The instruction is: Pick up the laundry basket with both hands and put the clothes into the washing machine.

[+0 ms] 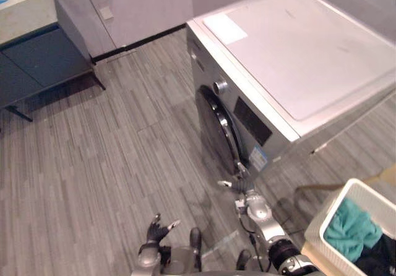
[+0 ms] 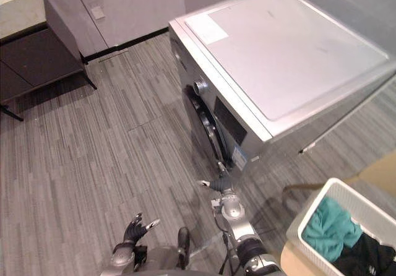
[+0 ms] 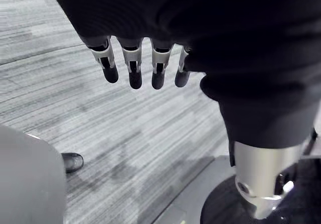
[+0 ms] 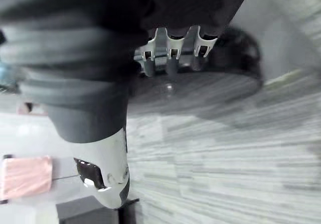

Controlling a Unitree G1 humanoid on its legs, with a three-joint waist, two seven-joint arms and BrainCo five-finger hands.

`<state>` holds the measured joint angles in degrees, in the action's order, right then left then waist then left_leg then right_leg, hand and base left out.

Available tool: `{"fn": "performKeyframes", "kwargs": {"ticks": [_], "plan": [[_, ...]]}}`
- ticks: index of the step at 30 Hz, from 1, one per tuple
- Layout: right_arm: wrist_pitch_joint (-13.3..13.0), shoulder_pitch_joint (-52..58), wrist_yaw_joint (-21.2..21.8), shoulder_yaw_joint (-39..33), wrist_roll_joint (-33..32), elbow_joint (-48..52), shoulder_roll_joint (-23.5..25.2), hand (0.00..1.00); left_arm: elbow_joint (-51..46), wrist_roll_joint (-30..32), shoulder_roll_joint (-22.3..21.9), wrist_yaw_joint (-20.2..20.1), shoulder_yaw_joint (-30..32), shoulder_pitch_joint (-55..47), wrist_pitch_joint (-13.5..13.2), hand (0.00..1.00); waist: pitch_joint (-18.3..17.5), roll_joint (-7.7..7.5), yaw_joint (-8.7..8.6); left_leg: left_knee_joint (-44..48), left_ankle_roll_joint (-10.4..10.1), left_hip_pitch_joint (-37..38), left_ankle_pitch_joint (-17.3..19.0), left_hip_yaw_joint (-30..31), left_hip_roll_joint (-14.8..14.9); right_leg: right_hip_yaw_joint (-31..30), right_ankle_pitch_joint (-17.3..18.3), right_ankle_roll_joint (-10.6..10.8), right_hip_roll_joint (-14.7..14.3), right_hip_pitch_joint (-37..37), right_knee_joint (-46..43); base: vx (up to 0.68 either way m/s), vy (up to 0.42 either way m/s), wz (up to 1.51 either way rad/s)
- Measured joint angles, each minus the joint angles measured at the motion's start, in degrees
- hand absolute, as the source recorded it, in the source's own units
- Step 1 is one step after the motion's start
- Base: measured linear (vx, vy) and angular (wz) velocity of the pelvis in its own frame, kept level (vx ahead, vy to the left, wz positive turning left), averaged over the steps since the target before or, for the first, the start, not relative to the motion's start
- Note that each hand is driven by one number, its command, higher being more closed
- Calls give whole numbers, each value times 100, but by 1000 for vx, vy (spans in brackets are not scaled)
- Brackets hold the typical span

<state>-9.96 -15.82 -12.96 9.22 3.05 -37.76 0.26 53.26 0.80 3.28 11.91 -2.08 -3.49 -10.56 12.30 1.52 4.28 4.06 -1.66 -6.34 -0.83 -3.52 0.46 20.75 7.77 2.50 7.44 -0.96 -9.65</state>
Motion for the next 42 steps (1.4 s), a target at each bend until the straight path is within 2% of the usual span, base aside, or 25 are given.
{"fn": "performKeyframes", "kwargs": {"ticks": [3, 4, 6, 10, 12, 14, 19, 23, 29, 31, 33, 39, 41, 42], "plan": [[-5, -498, -326, -484, 104, 83, 36, 0, -111, -1, 38, 79, 40, -10, -5, 0, 156, 12, 52, -4, 40, -24, -29, 197, -83, 133, -3, 9, 75, -90, 33, 35, 49, 37], [-25, -661, -483, -649, 151, 128, 25, 0, -197, -2, 49, 93, 55, -7, -13, 0, 244, 16, 166, -6, 51, -30, -38, 200, -79, 133, -8, 16, 72, -92, 52, -9, 10, 9], [-31, -864, -632, -751, 232, 145, -43, 0, -242, -4, 32, 95, 52, 11, -101, 0, 361, 67, 249, -17, 61, -114, -92, 248, -85, 175, -5, 22, 66, -56, 84, -50, -22, 14], [-7, -1183, -850, -1064, 265, 137, -186, 0, -449, -7, 25, 97, 62, 56, -159, 0, 697, 172, 271, -296, -30, -251, -464, 432, -83, 292, 40, 93, 60, 158, -12, -123, -45, 19], [27, -1435, -943, -1152, 209, 1, -389, 0, -441, -12, 21, 94, 47, 146, -177, 0, 837, 284, 273, -318, -54, -446, -500, 502, -34, 297, 130, 59, 50, 453, -248, -181, -30, 9], [45, -1751, -960, -1179, 133, -282, -624, 0, -436, -14, 31, 96, 48, 254, -176, 0, 1012, 374, 277, -327, -54, -561, -500, 502, -16, 269, 240, 23, 88, 703, -555, -162, 9, 2], [140, -2527, -913, -1112, -490, -875, -1007, 0, -414, -81, 149, 101, 35, 418, -189, 0, 1214, 413, 323, -405, -109, -959, -635, 487, -65, 168, 465, -21, 291, 1466, -1318, -188, -19, -1], [140, -2854, -632, -781, -809, -927, -1220, 0, -418, -120, 165, 103, -42, 512, -223, 0, 1258, 438, 419, -403, -161, -1240, -729, 520, -57, 186, 544, -99, 344, 1854, -1596, -78, -78, 2], [122, -3337, -487, -243, -1224, -808, -1107, 0, -403, -129, 174, 103, -284, 647, -241, 0, 1309, 544, 489, -398, -176, -1403, -859, 841, -64, 519, 720, -160, 388, 1926, -1828, 10, -113, 26], [124, -3500, -438, 87, -1280, -807, -1053, 0, -414, -131, 174, 104, -351, 741, -255, 0, 1308, 547, 610, -390, -217, -1467, -887, 977, -54, 624, 823, -219, 388, 1978, -1917, 8, -151, 21], [147, -3834, -395, 301, -1343, -804, -917, 0, -420, -132, 173, 118, -425, 804, -277, 0, 1325, 584, 625, -388, -273, -1575, -927, 1127, -45, 778, 916, -243, 392, 2037, -1998, -2, -167, 32], [123, -4911, -287, 633, -1367, -579, -205, 0, -761, -135, 171, 234, -557, 988, -281, 0, 1343, 640, 1121, -372, -386, -1723, -1002, 1549, -57, 1321, 1222, -345, 472, 2020, -2277, 31, -182, 46], [-37, -5605, -182, 612, -1369, -368, -136, 0, -1062, -147, 136, 235, -750, 1095, -340, 0, 1360, 680, 1257, -331, -448, -1758, -1043, 1821, -118, 1690, 1378, -346, 523, 1844, -2332, 60, -201, 78], [-88, -5729, -183, 585, -1369, -308, -141, 0, -1130, -147, 126, 235, -758, 1107, -361, 0, 1359, 679, 1261, -320, -449, -1764, -1043, 1887, -143, 1785, 1434, -324, 537, 1786, -2344, 45, -160, 90]]}}
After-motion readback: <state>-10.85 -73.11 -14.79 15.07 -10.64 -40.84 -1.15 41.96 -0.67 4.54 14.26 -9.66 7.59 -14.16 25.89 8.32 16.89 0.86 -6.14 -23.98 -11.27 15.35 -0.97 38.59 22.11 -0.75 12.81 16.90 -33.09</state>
